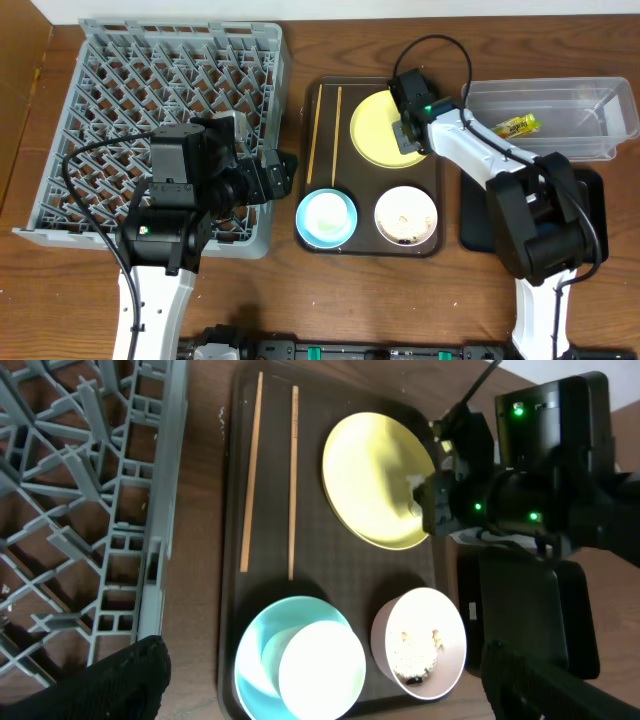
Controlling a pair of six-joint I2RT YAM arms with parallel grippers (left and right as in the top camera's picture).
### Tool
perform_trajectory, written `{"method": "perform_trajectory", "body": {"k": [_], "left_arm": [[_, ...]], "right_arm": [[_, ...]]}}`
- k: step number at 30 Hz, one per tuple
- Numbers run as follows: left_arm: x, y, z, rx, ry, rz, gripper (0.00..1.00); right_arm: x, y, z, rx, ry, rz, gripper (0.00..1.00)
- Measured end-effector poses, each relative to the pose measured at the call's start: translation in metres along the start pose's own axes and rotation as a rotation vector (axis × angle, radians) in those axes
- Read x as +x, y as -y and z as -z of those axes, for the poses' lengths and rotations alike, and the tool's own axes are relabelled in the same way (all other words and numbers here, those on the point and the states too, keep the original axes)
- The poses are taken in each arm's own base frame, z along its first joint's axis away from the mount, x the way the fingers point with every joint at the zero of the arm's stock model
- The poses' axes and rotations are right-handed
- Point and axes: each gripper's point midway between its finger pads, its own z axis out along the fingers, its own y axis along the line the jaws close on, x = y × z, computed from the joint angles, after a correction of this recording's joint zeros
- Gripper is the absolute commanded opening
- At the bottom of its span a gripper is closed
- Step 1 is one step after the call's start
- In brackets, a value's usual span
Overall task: Sort waste into correct bins and load items into the dishwasher
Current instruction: 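Drop the tissue into the clear bin with the right gripper, then grasp the rim of the pink rice bowl with the right gripper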
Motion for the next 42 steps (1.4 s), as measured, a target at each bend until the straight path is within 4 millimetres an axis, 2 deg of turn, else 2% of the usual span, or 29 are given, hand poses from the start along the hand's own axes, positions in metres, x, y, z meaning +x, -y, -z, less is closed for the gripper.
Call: {"method": "perform_trajectory", "body": {"k": [3,4,6,10,13,15,17,18,19,20,24,28,30,32,33,34,36,37,39,42], "left_arm": [[0.0,0.0,0.0,0.0,0.0,0.0,0.99],[0.0,0.0,0.0,0.0,0.0,0.0,0.99],[0.0,0.0,0.0,0.0,0.0,0.0,0.99],[0.0,0.0,0.0,0.0,0.0,0.0,0.99],[0.0,0.0,0.0,0.0,0.0,0.0,0.99],[0.0,0.0,0.0,0.0,0.0,0.0,0.99],[0.0,0.0,0.0,0.0,0.0,0.0,0.99],[0.0,0.0,0.0,0.0,0.0,0.0,0.99],[0.0,0.0,0.0,0.0,0.0,0.0,0.99],[0.0,0.0,0.0,0.0,0.0,0.0,0.99],[0.0,0.0,0.0,0.0,0.0,0.0,0.99],[0.0,0.0,0.0,0.0,0.0,0.0,0.99],[0.0,0.0,0.0,0.0,0.0,0.0,0.99],[0.0,0.0,0.0,0.0,0.0,0.0,0.99],[0.0,0.0,0.0,0.0,0.0,0.0,0.99],[0.0,0.0,0.0,0.0,0.0,0.0,0.99],[0.0,0.0,0.0,0.0,0.001,0.0,0.99],[0.0,0.0,0.0,0.0,0.0,0.0,0.99],[0.0,0.0,0.0,0.0,0.001,0.0,0.99],[0.0,0.0,0.0,0.0,0.0,0.0,0.99]], "right_arm": [[-0.01,0.005,0.022,-0.03,0.031,-0.088,0.01],[-0.021,0.012,0.041,-0.051,0.069,-0.144,0.01],[-0.033,0.026,0.066,-0.069,0.119,-0.216,0.01],[-0.06,0.085,0.134,-0.08,0.257,-0.432,0.01],[-0.061,0.135,0.16,-0.048,0.302,-0.565,0.01],[-0.052,0.156,0.157,-0.019,0.277,-0.62,0.01],[-0.043,0.171,0.145,0.005,0.238,-0.666,0.03],[-0.039,0.176,0.136,0.012,0.219,-0.683,0.13],[-0.036,0.18,0.128,0.017,0.201,-0.697,0.31],[-0.034,0.183,0.119,0.017,0.183,-0.711,0.4],[-0.028,0.184,0.102,-0.003,0.144,-0.723,0.47],[-0.034,0.178,0.114,-0.052,0.167,-0.698,0.49],[-0.04,0.168,0.132,-0.109,0.197,-0.649,0.49],[-0.044,0.149,0.158,-0.186,0.228,-0.565,0.49],[-0.044,0.135,0.172,-0.229,0.238,-0.515,0.49],[-0.044,0.114,0.194,-0.292,0.259,-0.435,0.48],[-0.028,0.076,0.219,-0.361,0.223,-0.306,0.47],[-0.014,0.051,0.229,-0.401,0.184,-0.228,0.47],[0.01,0.012,0.235,-0.449,0.105,-0.113,0.47],[0.051,-0.04,0.231,-0.491,-0.046,0.042,0.47]]}}
